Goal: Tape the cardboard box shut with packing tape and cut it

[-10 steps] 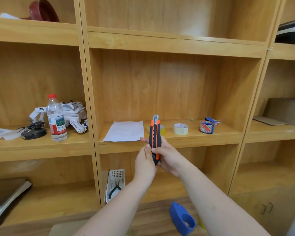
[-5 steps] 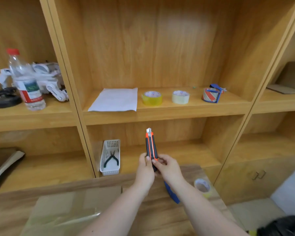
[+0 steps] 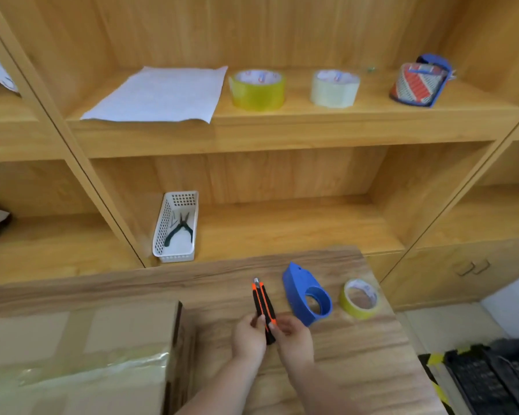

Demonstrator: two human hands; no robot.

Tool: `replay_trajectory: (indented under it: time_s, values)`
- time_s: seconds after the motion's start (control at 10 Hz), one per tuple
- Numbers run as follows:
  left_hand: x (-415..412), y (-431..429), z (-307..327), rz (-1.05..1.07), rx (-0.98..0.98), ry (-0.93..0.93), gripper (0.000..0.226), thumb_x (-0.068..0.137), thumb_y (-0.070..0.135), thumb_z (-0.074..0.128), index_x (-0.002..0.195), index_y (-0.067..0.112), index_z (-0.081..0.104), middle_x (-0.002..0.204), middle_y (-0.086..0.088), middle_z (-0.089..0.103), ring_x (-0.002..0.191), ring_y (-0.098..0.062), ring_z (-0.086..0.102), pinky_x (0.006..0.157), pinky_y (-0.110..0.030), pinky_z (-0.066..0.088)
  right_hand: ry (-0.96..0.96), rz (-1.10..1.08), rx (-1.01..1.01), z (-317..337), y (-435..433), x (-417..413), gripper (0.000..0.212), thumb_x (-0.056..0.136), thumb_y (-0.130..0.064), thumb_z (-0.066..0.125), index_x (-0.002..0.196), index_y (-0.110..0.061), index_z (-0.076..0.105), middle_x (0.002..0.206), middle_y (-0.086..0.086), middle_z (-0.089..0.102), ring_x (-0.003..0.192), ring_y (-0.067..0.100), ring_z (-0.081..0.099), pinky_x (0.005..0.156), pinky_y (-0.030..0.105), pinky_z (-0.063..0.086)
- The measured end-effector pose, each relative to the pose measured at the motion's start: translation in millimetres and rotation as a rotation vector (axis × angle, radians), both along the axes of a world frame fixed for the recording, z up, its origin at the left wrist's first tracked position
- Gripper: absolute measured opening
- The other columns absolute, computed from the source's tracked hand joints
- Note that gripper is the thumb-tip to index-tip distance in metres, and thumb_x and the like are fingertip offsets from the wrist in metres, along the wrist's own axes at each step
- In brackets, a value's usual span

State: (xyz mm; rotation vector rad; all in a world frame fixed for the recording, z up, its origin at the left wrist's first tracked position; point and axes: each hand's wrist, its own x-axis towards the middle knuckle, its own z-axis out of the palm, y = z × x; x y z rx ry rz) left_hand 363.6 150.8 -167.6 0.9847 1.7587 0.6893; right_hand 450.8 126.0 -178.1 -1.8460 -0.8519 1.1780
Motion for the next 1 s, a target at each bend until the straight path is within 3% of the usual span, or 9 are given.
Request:
replay_trajectory:
  time_s: [0.1, 0.2, 0.4, 0.5, 0.6, 0.7, 0.8, 0.9, 1.0]
  values:
    - [1, 4, -11, 0.008, 0.015, 0.016, 0.02, 0.093, 0.014, 0.056, 0.103, 0.009, 0.073, 0.089, -0.008, 0.072, 0.082, -0.018, 0.061, 0.069, -0.024, 0.038, 0.036, -0.007, -0.024, -17, 0, 0, 0.017, 0.082, -0.006, 0.067, 0.093, -0.019, 0.066, 0.089, -0.002, 0.073, 0.091, 0.01, 0.069, 0.078, 0.023, 0.053]
    - [3, 6, -29, -0.033, 0.006, 0.054, 0.022, 0.093, 0.014, 0.055, 0.104, 0.011, 0.074, 0.09, -0.009, 0.074, 0.083, -0.02, 0.064, 0.068, -0.023, 0.038, 0.088, 0.03, -0.05, -36, 0, 1, 0.036, 0.082, 0.007, 0.061, 0.102, -0.023, 0.062, 0.09, -0.014, 0.069, 0.08, -0.012, 0.065, 0.069, 0.007, 0.048]
    - [8, 20, -44, -0.093, 0.033, 0.08, 0.024, 0.092, 0.016, 0.058, 0.11, 0.013, 0.073, 0.101, -0.014, 0.076, 0.09, -0.025, 0.068, 0.068, -0.023, 0.038, 0.054, 0.062, -0.033, -44, 9, 8, 0.036, 0.082, 0.006, 0.059, 0.109, -0.017, 0.066, 0.09, -0.008, 0.07, 0.084, -0.004, 0.063, 0.073, 0.013, 0.046]
    - [9, 24, -47, -0.103, 0.043, 0.114, 0.026, 0.093, 0.018, 0.058, 0.114, 0.013, 0.071, 0.105, -0.013, 0.075, 0.096, -0.027, 0.067, 0.069, -0.022, 0.038, 0.004, 0.111, -0.021, -43, 13, 9, 0.035, 0.082, 0.005, 0.058, 0.106, -0.018, 0.067, 0.09, -0.005, 0.071, 0.081, -0.002, 0.063, 0.069, 0.007, 0.045]
    - [11, 24, -53, -0.12, 0.046, 0.149, 0.03, 0.093, 0.021, 0.057, 0.121, 0.016, 0.067, 0.11, -0.009, 0.074, 0.1, -0.025, 0.067, 0.072, -0.021, 0.04, -0.095, 0.154, -0.026, -48, 12, 7, 0.038, 0.081, 0.005, 0.058, 0.111, -0.017, 0.064, 0.103, 0.006, 0.065, 0.078, 0.006, 0.063, 0.065, 0.0, 0.042]
    - [12, 24, -54, -0.12, 0.049, 0.147, 0.032, 0.092, 0.023, 0.058, 0.124, 0.019, 0.065, 0.111, -0.007, 0.073, 0.1, -0.024, 0.068, 0.077, -0.025, 0.047, -0.135, 0.146, -0.038, -49, 9, 6, 0.043, 0.084, 0.003, 0.058, 0.124, -0.014, 0.058, 0.117, 0.007, 0.049, 0.075, -0.001, 0.057, 0.067, -0.005, 0.039]
    - [11, 22, -54, -0.128, 0.035, 0.164, 0.034, 0.092, 0.023, 0.058, 0.126, 0.018, 0.063, 0.115, -0.005, 0.072, 0.104, -0.024, 0.066, 0.085, -0.03, 0.051, -0.155, 0.162, -0.058, -47, 8, 6, 0.043, 0.084, 0.0, 0.06, 0.124, -0.016, 0.058, 0.12, 0.006, 0.044, 0.078, 0.001, 0.056, 0.076, 0.003, 0.043]
    - [9, 20, -50, -0.14, 0.03, 0.187, 0.037, 0.092, 0.025, 0.058, 0.127, 0.016, 0.06, 0.118, -0.005, 0.07, 0.109, -0.025, 0.064, 0.088, -0.032, 0.049, -0.15, 0.156, -0.071, -46, 7, 6, 0.042, 0.08, -0.003, 0.064, 0.117, -0.023, 0.061, 0.116, 0.005, 0.049, 0.088, 0.011, 0.061, 0.09, 0.022, 0.049]
    - [2, 20, -33, -0.09, 0.022, 0.169, 0.036, 0.092, 0.03, 0.057, 0.124, 0.014, 0.059, 0.116, -0.006, 0.07, 0.107, -0.026, 0.064, 0.088, -0.032, 0.048, -0.104, 0.089, -0.014, -24, 5, 5, 0.035, 0.076, -0.005, 0.067, 0.1, -0.03, 0.064, 0.103, -0.005, 0.062, 0.093, 0.009, 0.063, 0.086, 0.028, 0.052]
